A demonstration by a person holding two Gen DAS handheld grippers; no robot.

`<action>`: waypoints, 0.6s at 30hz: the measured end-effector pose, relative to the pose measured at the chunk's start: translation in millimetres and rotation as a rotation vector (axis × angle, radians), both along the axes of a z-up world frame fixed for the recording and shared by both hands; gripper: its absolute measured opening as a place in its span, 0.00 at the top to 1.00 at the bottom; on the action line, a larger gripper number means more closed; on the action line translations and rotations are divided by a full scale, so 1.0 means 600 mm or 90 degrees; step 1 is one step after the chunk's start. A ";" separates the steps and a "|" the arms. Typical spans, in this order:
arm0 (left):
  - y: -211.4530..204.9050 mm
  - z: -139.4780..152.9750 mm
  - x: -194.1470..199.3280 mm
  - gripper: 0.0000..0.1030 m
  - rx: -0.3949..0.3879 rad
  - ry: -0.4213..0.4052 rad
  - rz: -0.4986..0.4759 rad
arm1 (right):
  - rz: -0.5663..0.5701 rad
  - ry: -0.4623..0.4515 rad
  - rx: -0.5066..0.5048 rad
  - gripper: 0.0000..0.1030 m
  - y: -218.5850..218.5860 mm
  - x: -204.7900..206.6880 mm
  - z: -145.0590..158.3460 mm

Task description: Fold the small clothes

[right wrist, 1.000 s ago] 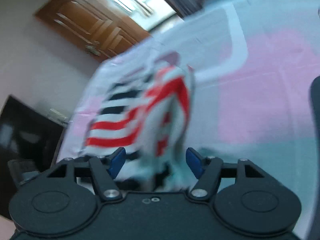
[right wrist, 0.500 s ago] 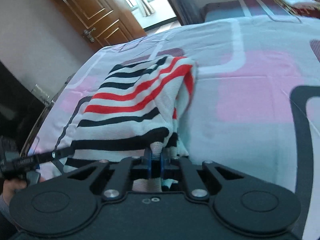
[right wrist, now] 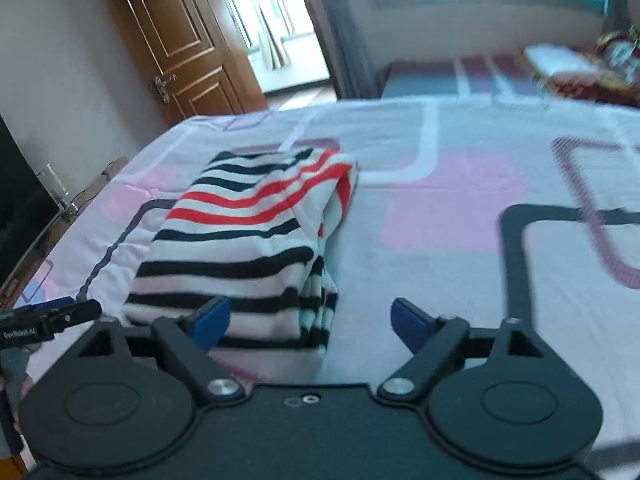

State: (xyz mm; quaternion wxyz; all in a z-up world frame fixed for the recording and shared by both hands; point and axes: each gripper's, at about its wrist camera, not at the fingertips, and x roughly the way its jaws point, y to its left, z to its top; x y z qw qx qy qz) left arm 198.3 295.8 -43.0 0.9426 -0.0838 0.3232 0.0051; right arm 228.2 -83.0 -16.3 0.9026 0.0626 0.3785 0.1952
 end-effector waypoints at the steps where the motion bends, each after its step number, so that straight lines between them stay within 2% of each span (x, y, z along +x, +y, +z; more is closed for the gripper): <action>1: -0.009 0.010 -0.021 0.00 0.004 -0.010 -0.004 | 0.005 -0.010 -0.008 0.01 0.000 -0.024 0.012; 5: -0.048 0.049 -0.113 0.00 0.035 -0.045 0.003 | -0.011 -0.041 -0.078 0.01 0.010 -0.118 0.046; 11: -0.090 0.107 -0.261 0.00 0.026 -0.063 0.001 | -0.021 -0.111 -0.131 0.01 0.016 -0.271 0.095; 18: -0.102 0.160 -0.402 0.00 0.030 -0.101 0.008 | -0.050 -0.135 -0.094 0.01 -0.001 -0.389 0.132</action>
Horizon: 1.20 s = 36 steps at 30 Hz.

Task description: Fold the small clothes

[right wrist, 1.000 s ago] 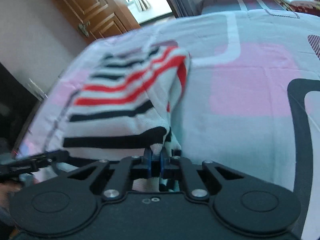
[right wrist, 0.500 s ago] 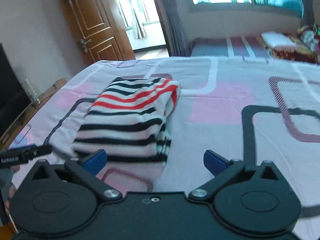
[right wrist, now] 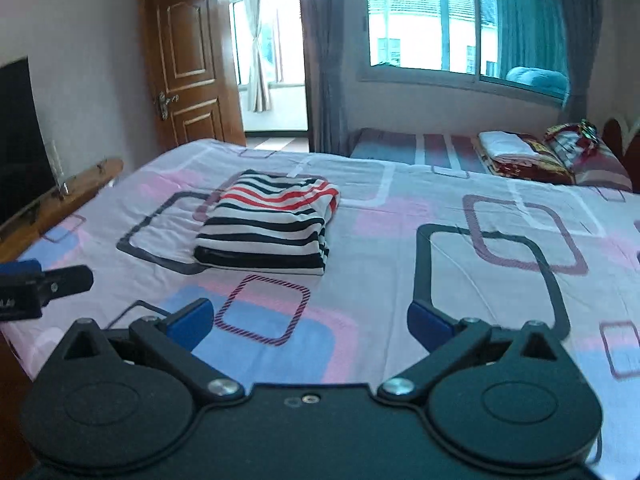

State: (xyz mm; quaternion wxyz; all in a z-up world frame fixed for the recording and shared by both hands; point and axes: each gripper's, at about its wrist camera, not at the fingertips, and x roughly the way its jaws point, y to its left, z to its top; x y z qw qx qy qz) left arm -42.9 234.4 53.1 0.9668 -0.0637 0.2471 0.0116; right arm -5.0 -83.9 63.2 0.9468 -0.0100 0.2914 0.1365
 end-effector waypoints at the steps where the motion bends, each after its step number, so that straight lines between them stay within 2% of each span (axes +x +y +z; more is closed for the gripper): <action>1: 0.000 0.006 -0.014 0.00 0.000 -0.005 0.000 | 0.001 -0.005 0.000 0.01 0.001 -0.011 0.004; 6: -0.008 0.027 -0.054 0.00 0.005 -0.021 0.003 | 0.005 -0.042 -0.009 0.01 0.006 -0.052 0.032; 12: -0.014 0.036 -0.064 0.00 0.003 -0.032 -0.006 | 0.002 -0.065 -0.011 0.01 0.008 -0.069 0.051; 36: -0.027 0.045 -0.061 0.00 0.013 -0.031 -0.013 | -0.006 -0.070 -0.008 0.01 0.010 -0.081 0.052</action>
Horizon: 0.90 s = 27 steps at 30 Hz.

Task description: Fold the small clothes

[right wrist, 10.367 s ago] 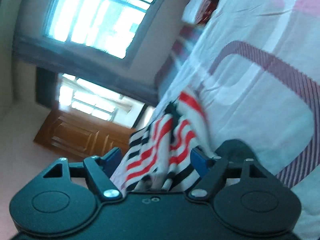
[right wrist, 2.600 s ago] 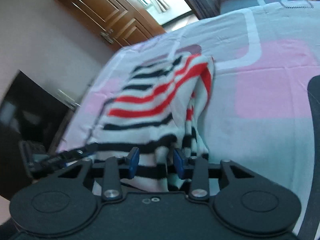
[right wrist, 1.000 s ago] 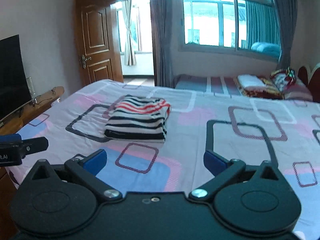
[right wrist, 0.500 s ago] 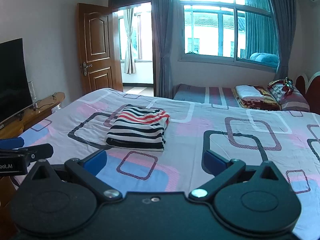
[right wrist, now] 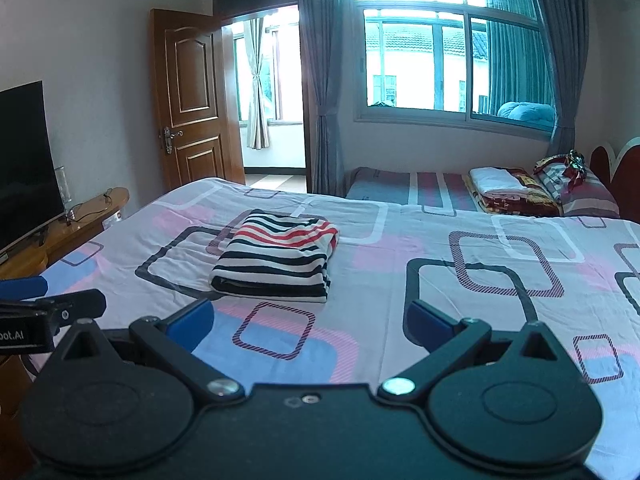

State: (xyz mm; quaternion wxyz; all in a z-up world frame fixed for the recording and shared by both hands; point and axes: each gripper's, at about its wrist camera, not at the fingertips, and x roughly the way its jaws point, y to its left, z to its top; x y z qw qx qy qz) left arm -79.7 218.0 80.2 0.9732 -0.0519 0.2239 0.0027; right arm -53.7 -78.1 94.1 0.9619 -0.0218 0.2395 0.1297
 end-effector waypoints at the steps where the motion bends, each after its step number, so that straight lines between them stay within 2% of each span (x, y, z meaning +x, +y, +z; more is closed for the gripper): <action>1: 0.000 0.000 0.000 0.00 -0.001 0.000 -0.001 | 0.000 0.000 0.000 0.01 0.000 0.000 0.000; 27: -0.005 0.013 0.005 0.00 0.005 -0.004 -0.011 | 0.000 -0.003 0.002 0.01 0.005 0.010 0.002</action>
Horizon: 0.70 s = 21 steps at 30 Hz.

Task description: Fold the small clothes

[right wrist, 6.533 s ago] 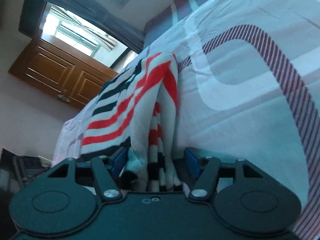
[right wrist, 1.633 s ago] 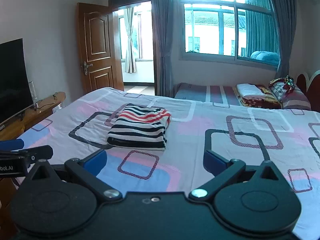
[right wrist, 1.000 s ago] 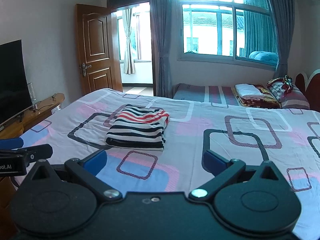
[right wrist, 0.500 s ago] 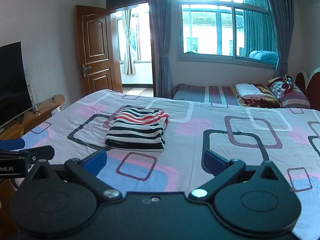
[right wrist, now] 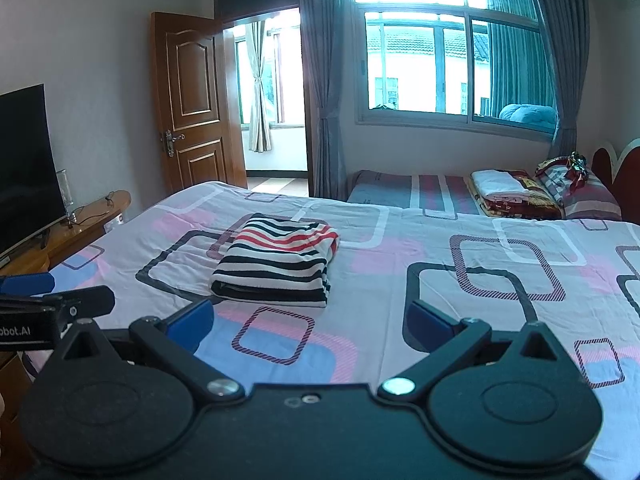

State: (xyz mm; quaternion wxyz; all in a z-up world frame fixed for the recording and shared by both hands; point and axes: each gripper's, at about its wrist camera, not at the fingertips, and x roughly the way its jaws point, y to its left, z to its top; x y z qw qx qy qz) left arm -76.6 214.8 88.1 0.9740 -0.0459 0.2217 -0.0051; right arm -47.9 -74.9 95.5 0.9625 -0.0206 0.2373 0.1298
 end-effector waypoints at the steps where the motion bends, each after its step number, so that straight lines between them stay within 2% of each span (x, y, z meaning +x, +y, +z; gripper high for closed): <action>1: 0.000 0.000 0.000 0.00 0.002 0.001 -0.001 | 0.000 -0.001 -0.001 0.01 0.000 0.000 0.001; 21: 0.003 0.006 0.012 0.00 0.004 0.003 -0.006 | 0.001 -0.007 0.003 0.01 -0.001 0.005 0.004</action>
